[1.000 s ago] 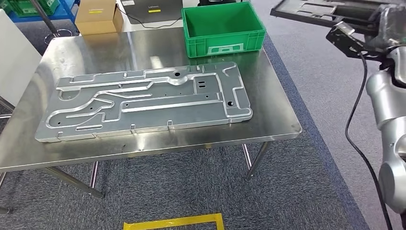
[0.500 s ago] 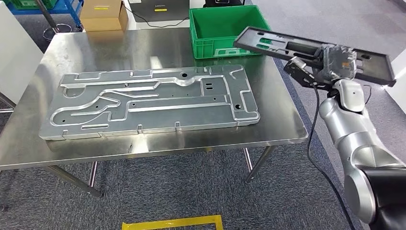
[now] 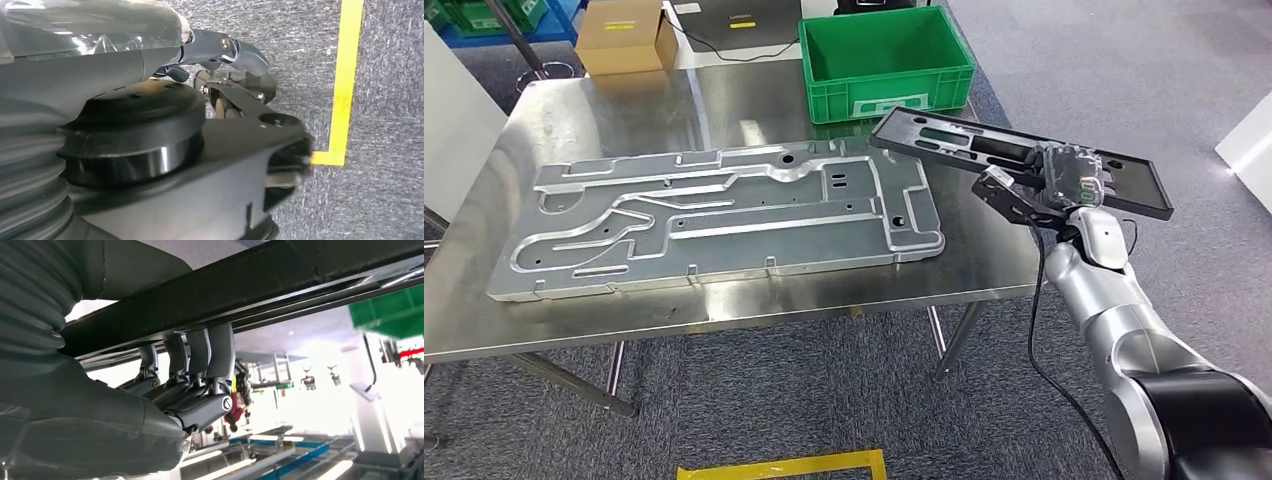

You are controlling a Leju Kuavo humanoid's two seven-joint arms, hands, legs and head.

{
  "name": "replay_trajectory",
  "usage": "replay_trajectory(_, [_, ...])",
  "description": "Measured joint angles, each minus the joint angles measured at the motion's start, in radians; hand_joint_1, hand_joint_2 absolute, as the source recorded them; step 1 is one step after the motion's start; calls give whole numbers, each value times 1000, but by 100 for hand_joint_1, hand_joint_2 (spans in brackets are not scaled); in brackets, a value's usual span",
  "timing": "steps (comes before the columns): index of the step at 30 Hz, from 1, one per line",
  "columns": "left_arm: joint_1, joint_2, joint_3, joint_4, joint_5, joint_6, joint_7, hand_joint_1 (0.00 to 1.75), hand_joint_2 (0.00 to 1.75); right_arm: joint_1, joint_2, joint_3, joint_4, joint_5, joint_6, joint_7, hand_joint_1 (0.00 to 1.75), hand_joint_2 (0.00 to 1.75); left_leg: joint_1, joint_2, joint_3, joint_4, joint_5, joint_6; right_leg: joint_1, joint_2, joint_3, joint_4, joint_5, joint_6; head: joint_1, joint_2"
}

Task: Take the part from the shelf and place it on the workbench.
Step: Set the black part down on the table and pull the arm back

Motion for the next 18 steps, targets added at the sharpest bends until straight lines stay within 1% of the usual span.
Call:
replay_trajectory(1, [1, 1, 0, 0, -1, 0, 0, 0, 175, 9, 5, -1, 1, -1, -1, -4, 175, 175, 0, 0, 3, -8, 16, 1, 1, 0, 0, 1, 0, 0, 0, 0])
replay_trajectory(2, [1, 2, -1, 0, -2, 0, 0, 0, 175, 17, 9, -2, 2, -1, -2, -6, 175, 175, 0, 0, 23, -53, 46, 3, 1, 1, 1, 2, -1, 1, 0, 0])
replay_trajectory(3, [1, 2, -2, 0, -2, 1, 0, 0, 175, 24, 13, -3, 3, -1, -2, -7, 175, 175, 0, 0, 55, -119, 81, 6, 1, 2, 1, 3, -2, 2, 0, 0])
replay_trajectory(4, [0, 3, -3, 0, -4, 2, 0, 0, 175, 30, 19, -3, 3, -1, -5, -8, 175, 175, -1, 0, 88, -187, 106, 10, 2, 3, 0, 5, -3, 5, 0, 0])
replay_trajectory(5, [0, 4, -4, 0, -5, 2, 0, 0, 175, 35, 23, -4, 3, -1, -9, -9, 175, 175, -2, 0, 111, -236, 121, 15, 4, 4, 0, 6, -3, 8, 0, 0])
replay_trajectory(6, [-1, 5, -6, 0, -7, 2, -1, 0, 175, 40, 26, -4, 4, -1, -14, -9, 175, 175, -3, 0, 125, -264, 126, 20, 5, 4, -1, 7, -3, 13, 1, 0])
replay_trajectory(9, [2, 8, -11, 0, -10, 0, -1, 0, 175, 56, 35, -4, 5, 1, -21, -6, 175, 175, -5, -1, 129, -279, 131, 37, 3, 4, -1, 5, -3, 31, 2, 0])
replay_trajectory(10, [1, 8, -12, 0, -10, -1, -1, 0, 175, 60, 37, -4, 6, 1, -22, -6, 175, 175, -4, -1, 130, -284, 134, 43, 1, 4, -7, 18, -13, 37, 2, 0])
replay_trajectory(11, [1, 9, -14, 0, -11, -2, -1, 0, 175, 62, 39, -4, 6, 1, -23, -6, 175, 175, -1, -1, 131, -288, 138, 49, 0, 3, -21, 51, -35, 41, 4, 0])
replay_trajectory(12, [1, 9, -14, 0, -12, -3, -1, 0, 175, 64, 39, -4, 6, 2, -24, -6, 175, 175, 0, -1, 132, -291, 140, 53, -1, 2, -43, 102, -64, 44, 5, 0])
replay_trajectory(13, [1, 9, -15, 0, -13, -4, -1, 0, 175, 65, 40, -4, 7, 5, -25, -3, 175, 175, 0, -1, 131, -291, 141, 55, -2, 2, -74, 167, -97, 47, 6, 0])
replay_trajectory(14, [2, 10, -16, 0, -15, -5, 1, 0, 175, 67, 40, -4, 8, 11, -25, 0, 175, 175, -1, -1, 131, -290, 141, 56, -2, 2, -103, 228, -122, 49, 6, 0])
replay_trajectory(15, [3, 10, -16, 0, -17, -6, 2, 0, 175, 70, 41, -4, 10, 20, -25, 6, 175, 175, -1, -2, 130, -289, 141, 56, -2, 2, -121, 267, -131, 50, 6, 0])
replay_trajectory(16, [4, 10, -17, 0, -18, -7, 4, 0, 175, 72, 42, -3, 13, 31, -23, 14, 175, 175, -2, -3, 130, -288, 140, 56, -2, 2, -124, 272, -122, 49, 6, 0])
replay_trajectory(17, [4, 11, -19, 0, -19, -7, 5, 0, 175, 72, 42, -1, 14, 44, -19, 23, 175, 175, -2, -3, 130, -286, 139, 55, -1, 2, -108, 239, -96, 47, 6, 0])
replay_trajectory(18, [4, 11, -20, 0, -19, -7, 6, 0, 175, 70, 43, 2, 16, 56, -14, 31, 175, 175, -2, -4, 131, -285, 138, 53, -1, 2, -77, 175, -61, 42, 6, 0])
